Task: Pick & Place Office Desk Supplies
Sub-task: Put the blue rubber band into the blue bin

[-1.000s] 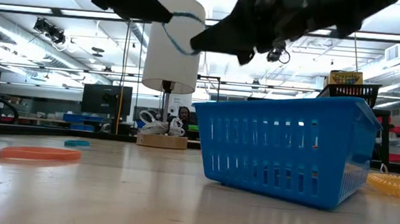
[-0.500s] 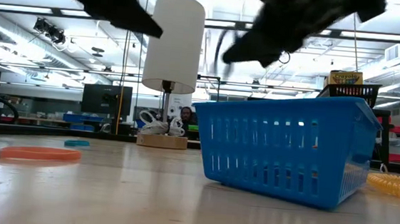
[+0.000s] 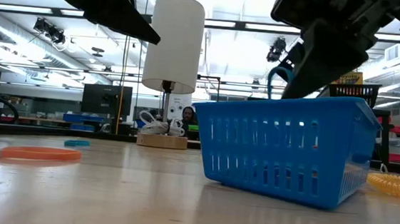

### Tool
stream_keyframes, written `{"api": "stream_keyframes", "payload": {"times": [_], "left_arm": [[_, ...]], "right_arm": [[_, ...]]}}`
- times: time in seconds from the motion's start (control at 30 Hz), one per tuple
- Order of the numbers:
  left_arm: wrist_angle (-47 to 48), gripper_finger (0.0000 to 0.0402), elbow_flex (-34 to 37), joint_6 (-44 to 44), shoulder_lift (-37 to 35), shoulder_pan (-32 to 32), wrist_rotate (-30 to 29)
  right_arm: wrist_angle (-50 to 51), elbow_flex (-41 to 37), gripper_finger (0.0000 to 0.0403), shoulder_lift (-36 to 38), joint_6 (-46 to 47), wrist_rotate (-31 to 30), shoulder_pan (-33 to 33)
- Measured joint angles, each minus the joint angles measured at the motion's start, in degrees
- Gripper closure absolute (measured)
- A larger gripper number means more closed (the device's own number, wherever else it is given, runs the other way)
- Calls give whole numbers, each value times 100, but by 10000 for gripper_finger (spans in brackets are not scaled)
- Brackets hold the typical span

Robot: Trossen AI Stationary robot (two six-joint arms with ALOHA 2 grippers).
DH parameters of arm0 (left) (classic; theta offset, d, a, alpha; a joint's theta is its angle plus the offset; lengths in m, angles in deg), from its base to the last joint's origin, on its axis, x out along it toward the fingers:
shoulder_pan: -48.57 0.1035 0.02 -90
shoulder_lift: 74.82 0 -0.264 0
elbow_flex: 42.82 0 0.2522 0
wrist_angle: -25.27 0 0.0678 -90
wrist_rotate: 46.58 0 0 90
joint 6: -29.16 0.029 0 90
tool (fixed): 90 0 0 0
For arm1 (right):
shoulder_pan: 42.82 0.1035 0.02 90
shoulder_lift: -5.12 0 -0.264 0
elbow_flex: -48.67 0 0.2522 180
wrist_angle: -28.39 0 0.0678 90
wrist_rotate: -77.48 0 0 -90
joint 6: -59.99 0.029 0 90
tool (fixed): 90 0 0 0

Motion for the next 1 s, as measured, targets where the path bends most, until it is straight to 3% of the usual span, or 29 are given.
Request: {"api": "stream_keyframes", "payload": {"times": [0.27, 0.47, 0.63, 0.8, 1.0], "left_arm": [[31, 282, 2, -18, 2, 38, -4], [30, 282, 2, -20, 2, 38, -6], [28, 282, 2, -20, 2, 38, -4], [26, 282, 2, -22, 2, 38, -4], [26, 282, 2, -22, 2, 38, -4]], "right_arm": [[91, 4, 371, -79, -20, 286, -8], [76, 2, 310, -83, -114, 859, 0], [30, 2, 243, -83, -216, 912, 63], [32, 2, 190, -83, -285, 565, 104], [351, 225, 175, -89, -611, -137, 318]]}}
